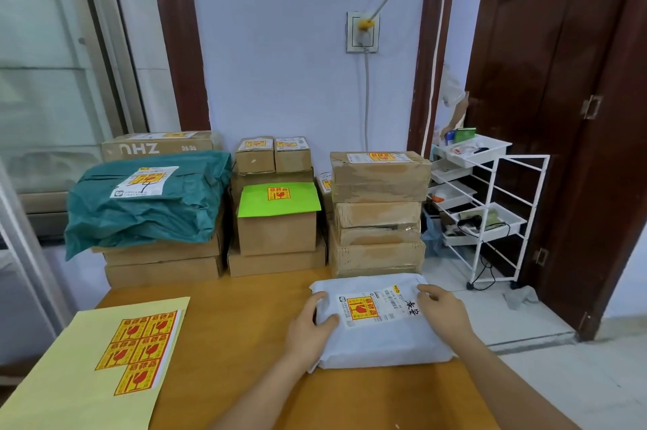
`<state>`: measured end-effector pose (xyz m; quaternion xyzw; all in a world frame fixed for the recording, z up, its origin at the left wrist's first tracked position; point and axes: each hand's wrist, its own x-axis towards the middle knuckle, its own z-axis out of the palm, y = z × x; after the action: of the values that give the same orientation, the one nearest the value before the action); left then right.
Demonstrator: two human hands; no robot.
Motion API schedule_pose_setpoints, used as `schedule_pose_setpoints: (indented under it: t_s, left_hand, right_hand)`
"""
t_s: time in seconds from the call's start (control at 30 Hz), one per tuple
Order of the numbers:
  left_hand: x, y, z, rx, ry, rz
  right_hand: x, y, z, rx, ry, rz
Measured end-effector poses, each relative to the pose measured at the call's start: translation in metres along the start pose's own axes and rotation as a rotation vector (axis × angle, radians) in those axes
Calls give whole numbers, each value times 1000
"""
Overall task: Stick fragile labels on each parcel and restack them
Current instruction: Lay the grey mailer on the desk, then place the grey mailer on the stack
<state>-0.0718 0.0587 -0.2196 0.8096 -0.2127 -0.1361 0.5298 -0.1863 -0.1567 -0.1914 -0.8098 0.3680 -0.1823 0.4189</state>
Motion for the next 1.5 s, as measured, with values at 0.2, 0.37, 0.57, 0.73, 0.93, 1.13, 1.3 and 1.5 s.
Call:
schedule_pose_setpoints:
  t_s: [0.2,0.37,0.57,0.73,0.93,1.13,1.3,1.5]
  left_hand:
    - [-13,-5,-5,-150,54,-17]
    - [-17,2,-18,-422,100,2]
    - [-20,21,-59,-599,85,9]
    - [-33,49,-100,-710,144,31]
    - [-44,87,-157,-868,210,77]
    - [-51,111,-201,-948,284,175]
    - [-52,122,-239,-924,340,216]
    - [-46,131,-292,-805,400,210]
  right_hand:
    - [-9,-9,3,93,23,16]
    - [-20,-21,9,246,10,-4]
    - [-25,-44,14,344,-16,-66]
    - [-32,-76,15,507,-78,-123]
    - [-43,-142,5,653,-262,-290]
    - [-61,-198,1,620,-435,-421]
    - [-68,-238,12,618,-483,-537]
    - [-67,-285,39,663,-481,-594]
